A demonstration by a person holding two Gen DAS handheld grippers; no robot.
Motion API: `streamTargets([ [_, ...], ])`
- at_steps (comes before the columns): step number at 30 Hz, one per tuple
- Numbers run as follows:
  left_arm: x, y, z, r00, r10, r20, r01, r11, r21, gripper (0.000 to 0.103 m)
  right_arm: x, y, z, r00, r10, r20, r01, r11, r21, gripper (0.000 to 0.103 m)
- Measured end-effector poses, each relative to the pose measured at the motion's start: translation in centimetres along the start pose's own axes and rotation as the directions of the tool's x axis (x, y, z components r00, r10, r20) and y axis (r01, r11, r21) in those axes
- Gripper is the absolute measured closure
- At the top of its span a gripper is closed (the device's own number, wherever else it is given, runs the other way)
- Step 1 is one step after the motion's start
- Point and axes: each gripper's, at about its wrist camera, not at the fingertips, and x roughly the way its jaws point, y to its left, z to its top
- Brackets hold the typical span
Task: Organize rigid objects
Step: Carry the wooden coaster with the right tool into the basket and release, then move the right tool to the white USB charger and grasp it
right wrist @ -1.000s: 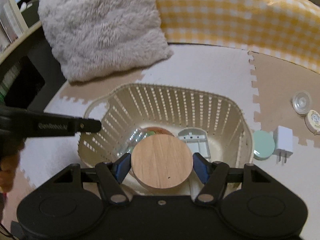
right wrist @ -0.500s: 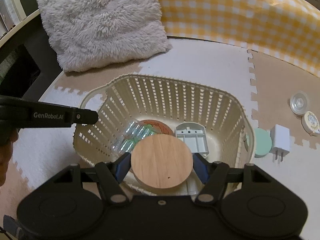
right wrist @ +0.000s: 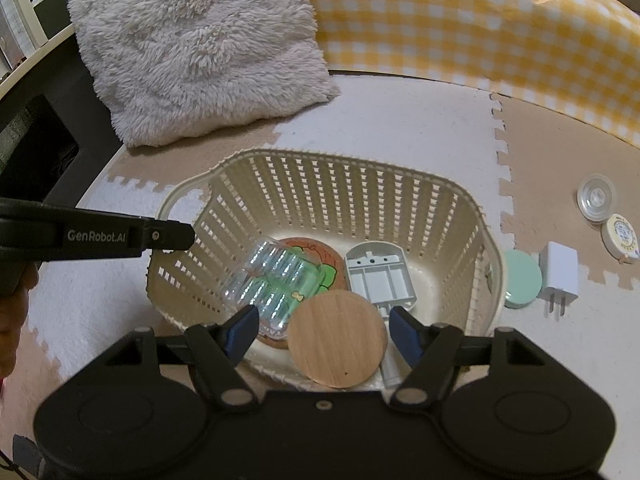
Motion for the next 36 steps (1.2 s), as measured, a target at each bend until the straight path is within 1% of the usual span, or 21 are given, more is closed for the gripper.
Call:
streamTargets([
  [5,0.0,0.0,0.0,1.000,-0.001,0.000,0.001,1.000,-0.001,0.098,-1.1,-0.3,0.3,0.999,0.031,0.020,-0.031,0.999,0.019,0.028],
  [8,0.0,0.0,0.0,1.000,0.000,0.000,0.000,1.000,0.000,0.098,-2.8,-0.2,0.9,0.997,0.055,0.062,-0.056,0.998,0.015,0.022],
  [11,0.0,0.0,0.0,1.000,0.000,0.000,0.000,1.000,0.000,0.098,-4.9,0.0,1.5,0.991,0.068,0.119,-0.069,0.998,0.005,0.015],
  [13,0.0,0.0,0.0,1.000,0.000,0.000,0.000,1.000,0.000,0.098,-6.3,-0.2,2.0,0.984,0.069,0.162,-0.071,0.997,0.010,0.008],
  [16,0.0,0.0,0.0,1.000,0.000,0.000,0.000,1.000,0.000,0.098,-8.4,-1.0,2.7,0.966,0.061,0.250,-0.073,0.997,0.037,0.000],
  [18,0.0,0.0,0.0,1.000,-0.001,0.000,0.001,1.000,0.000,0.098,-9.5,-1.9,3.0,0.949,0.036,0.312,-0.057,0.997,0.056,0.000],
  [21,0.0,0.0,0.0,1.000,0.000,0.000,0.000,1.000,0.000,0.098,-10.6,-3.5,3.2,0.918,-0.029,0.396,-0.006,0.996,0.087,0.000],
  [24,0.0,0.0,0.0,1.000,-0.001,0.000,0.001,1.000,0.000,0.098,-10.9,-5.4,3.0,0.892,-0.096,0.442,0.044,0.991,0.126,0.000],
  [27,0.0,-0.1,0.0,1.000,0.000,0.000,0.000,1.000,0.001,0.098,-10.4,-7.7,2.7,0.879,-0.169,0.446,0.093,0.978,0.186,0.000],
  [30,0.0,-0.1,0.0,1.000,0.000,0.000,0.000,1.000,0.000,0.098,-9.5,-10.0,2.1,0.871,-0.230,0.434,0.125,0.958,0.257,0.000],
  [33,0.0,-0.1,0.0,1.000,-0.001,0.000,0.001,1.000,0.000,0.098,-7.9,-12.1,1.2,0.869,-0.291,0.400,0.160,0.930,0.330,0.000],
  [36,0.0,-0.1,0.0,1.000,-0.001,0.000,0.001,1.000,0.000,0.098,-6.2,-14.1,0.1,0.873,-0.339,0.351,0.196,0.902,0.385,0.000],
])
